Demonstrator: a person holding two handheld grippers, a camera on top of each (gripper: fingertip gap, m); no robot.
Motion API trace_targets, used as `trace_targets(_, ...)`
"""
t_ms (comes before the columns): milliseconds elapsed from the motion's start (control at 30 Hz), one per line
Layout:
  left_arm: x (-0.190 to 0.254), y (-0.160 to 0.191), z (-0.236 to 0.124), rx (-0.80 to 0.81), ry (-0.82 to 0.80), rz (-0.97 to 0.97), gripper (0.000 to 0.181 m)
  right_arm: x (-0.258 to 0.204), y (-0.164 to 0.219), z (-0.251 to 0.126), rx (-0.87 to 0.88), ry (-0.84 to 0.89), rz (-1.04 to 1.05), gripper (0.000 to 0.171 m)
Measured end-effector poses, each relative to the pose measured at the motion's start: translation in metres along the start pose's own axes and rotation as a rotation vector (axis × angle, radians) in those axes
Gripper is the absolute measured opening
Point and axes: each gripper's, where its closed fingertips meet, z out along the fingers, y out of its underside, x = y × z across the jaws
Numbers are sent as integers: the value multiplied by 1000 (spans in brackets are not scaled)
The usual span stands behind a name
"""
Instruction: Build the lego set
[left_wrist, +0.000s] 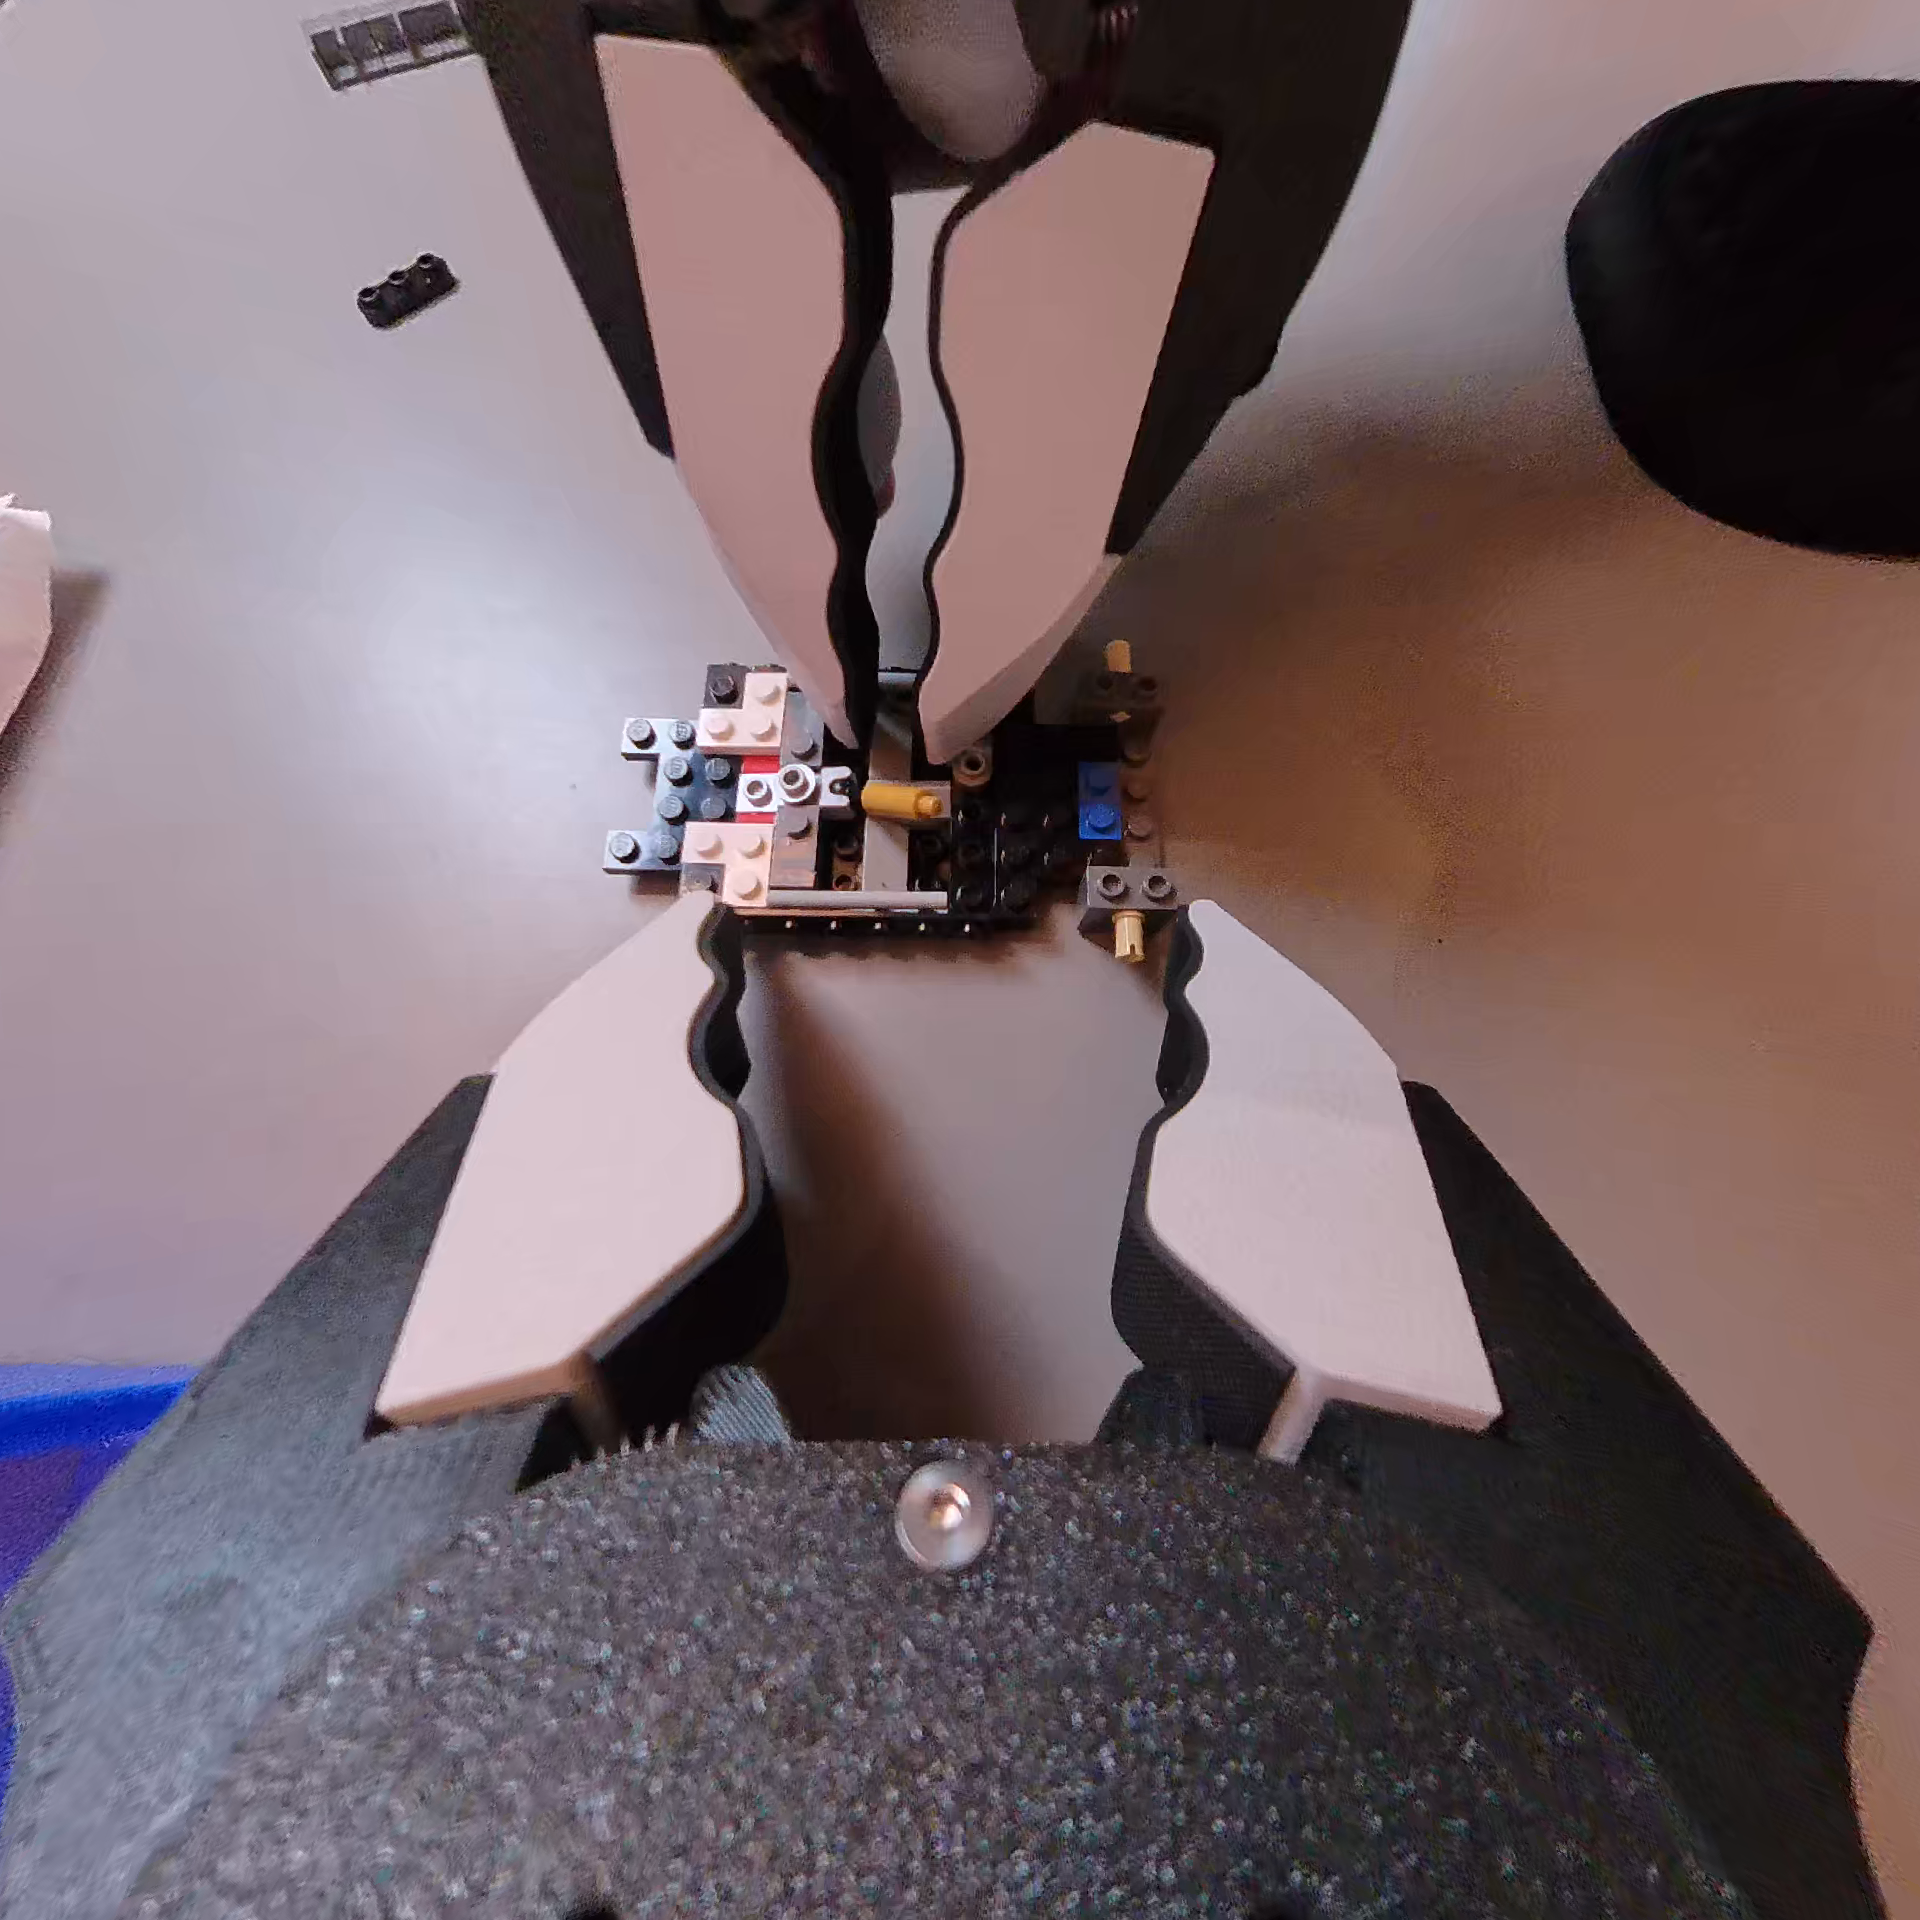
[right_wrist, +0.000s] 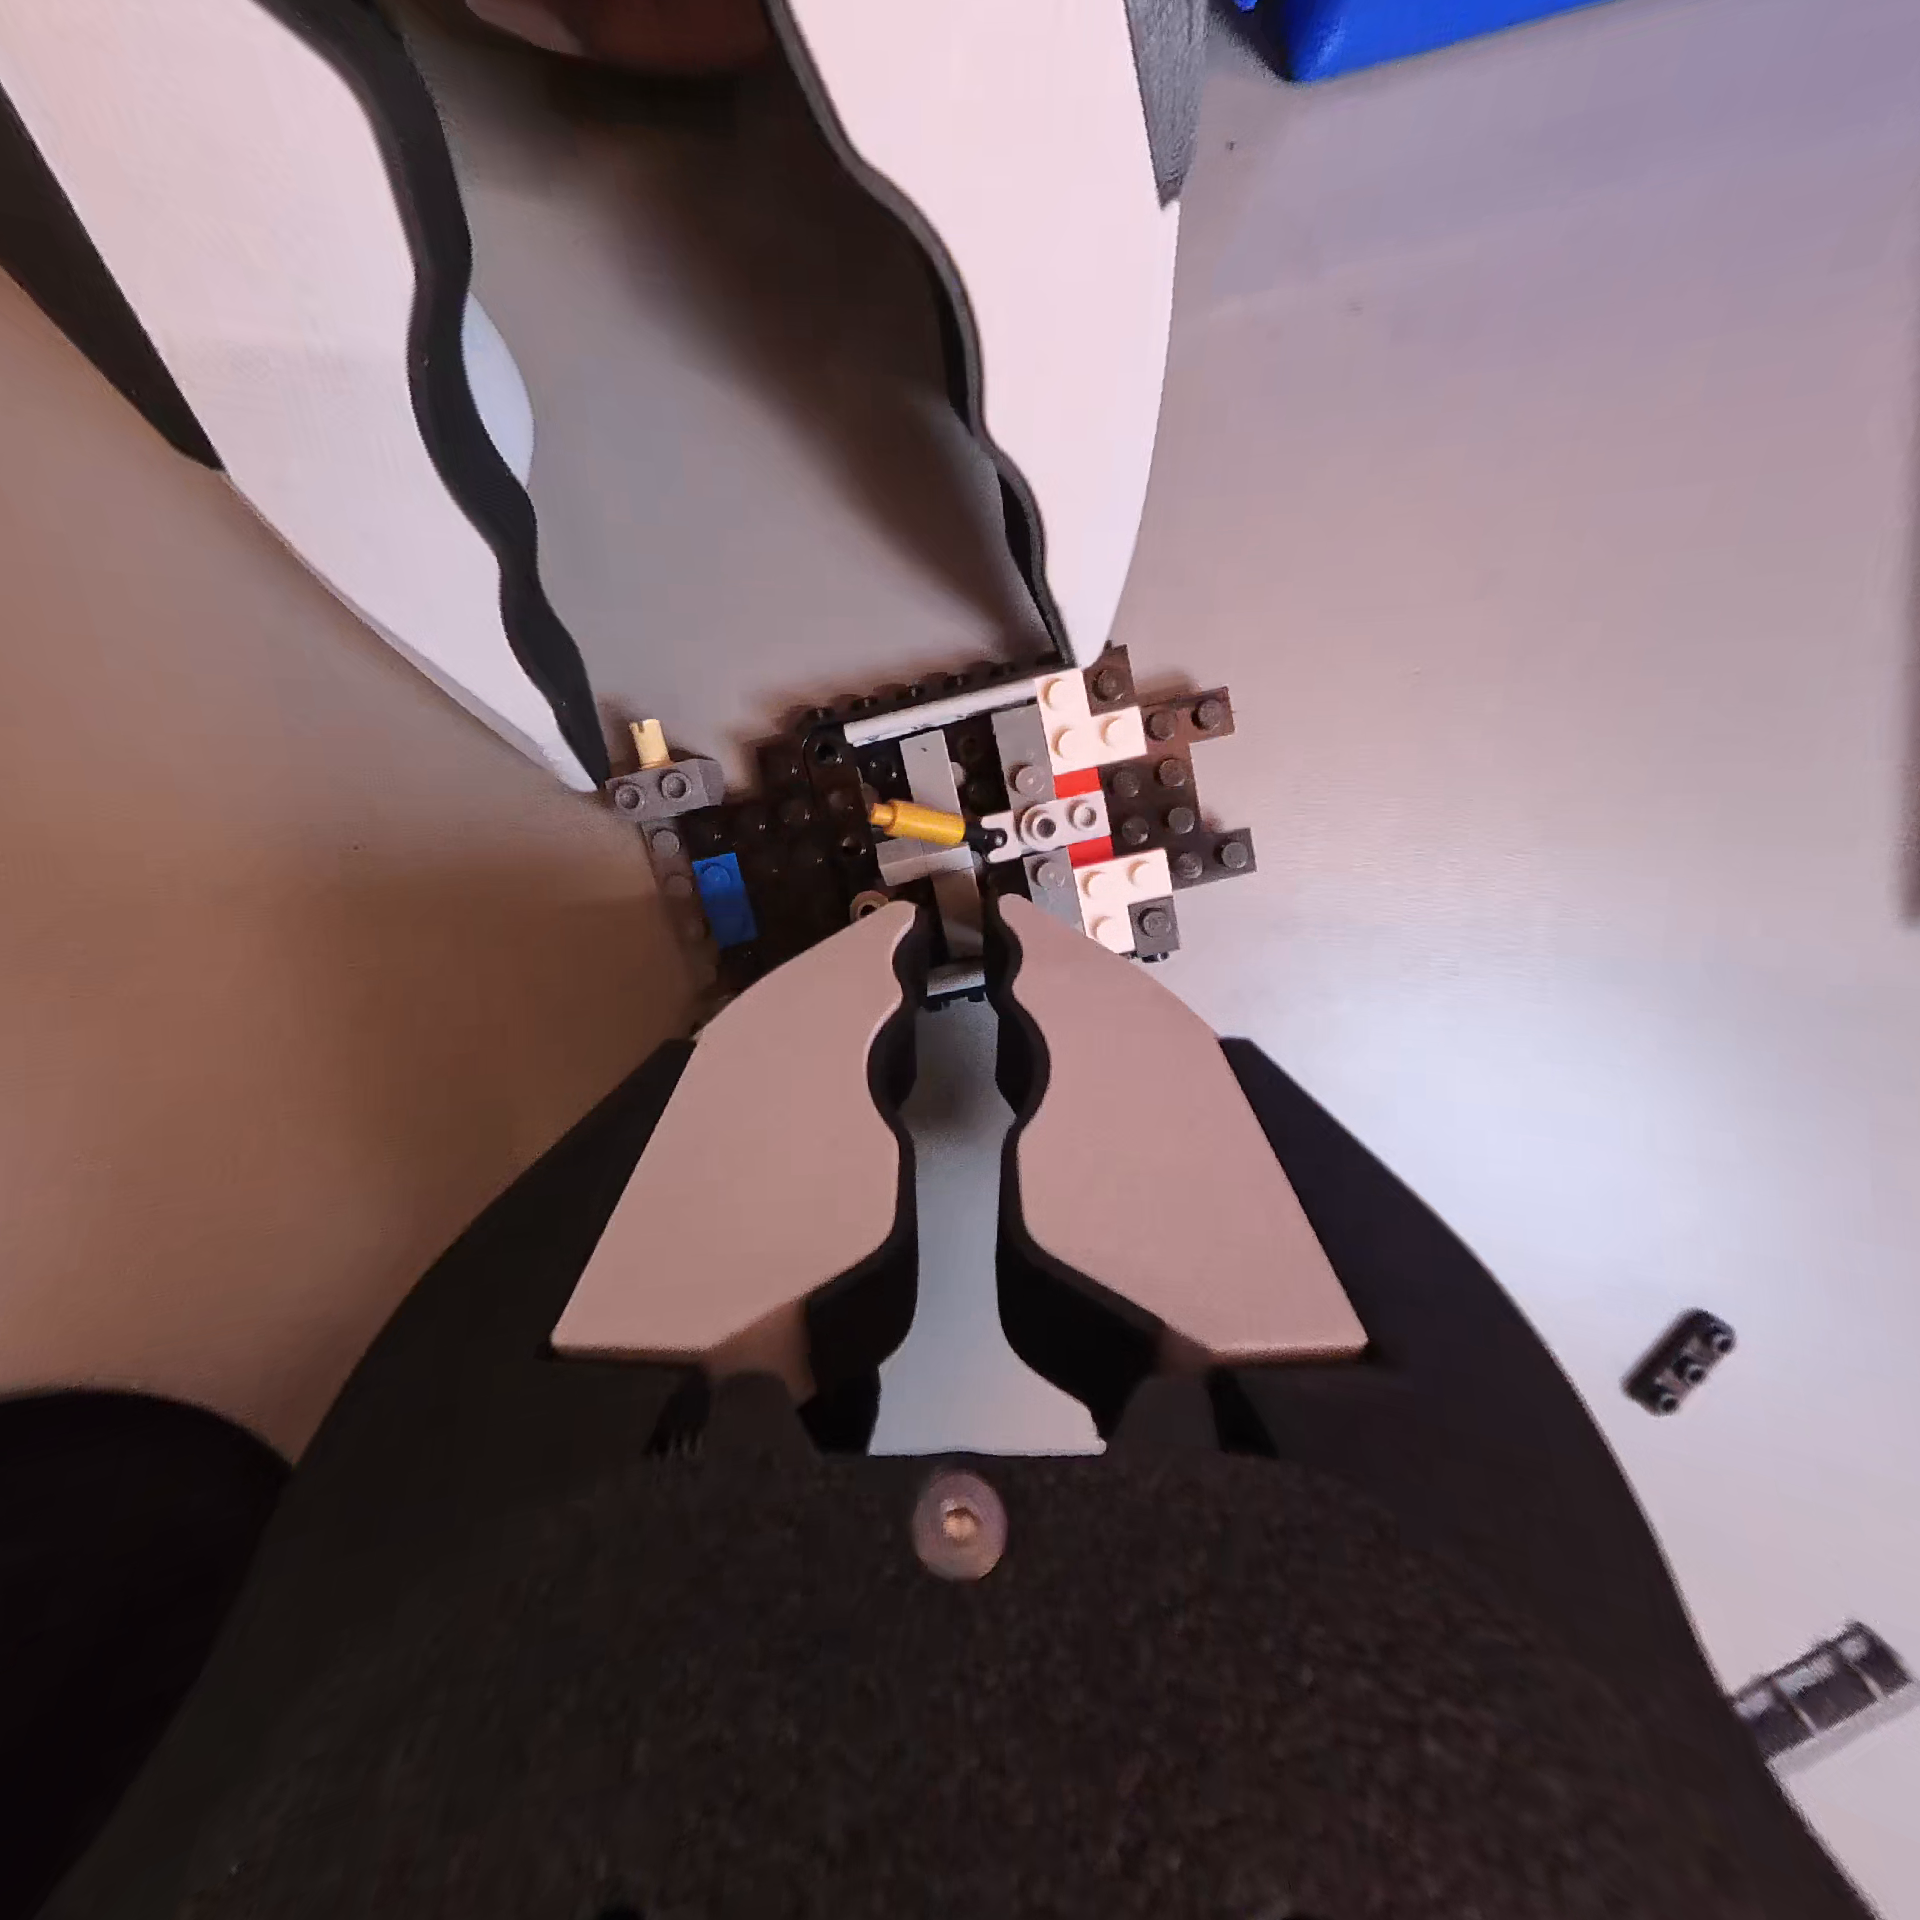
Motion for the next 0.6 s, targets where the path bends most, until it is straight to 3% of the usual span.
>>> trace_targets(133, -1, 2, 1, -11, -27, 24, 77, 2, 0, 0, -24, -37, -21, 4)
trace_targets(500, 5, 5, -2, -27, -29, 45, 77, -7, -6, -2, 189, 120, -67, 1)
trace_targets(600, 6, 9, -1, -51, -5, 16, 77, -22, -13, -1, 259, 89, -64, 0)
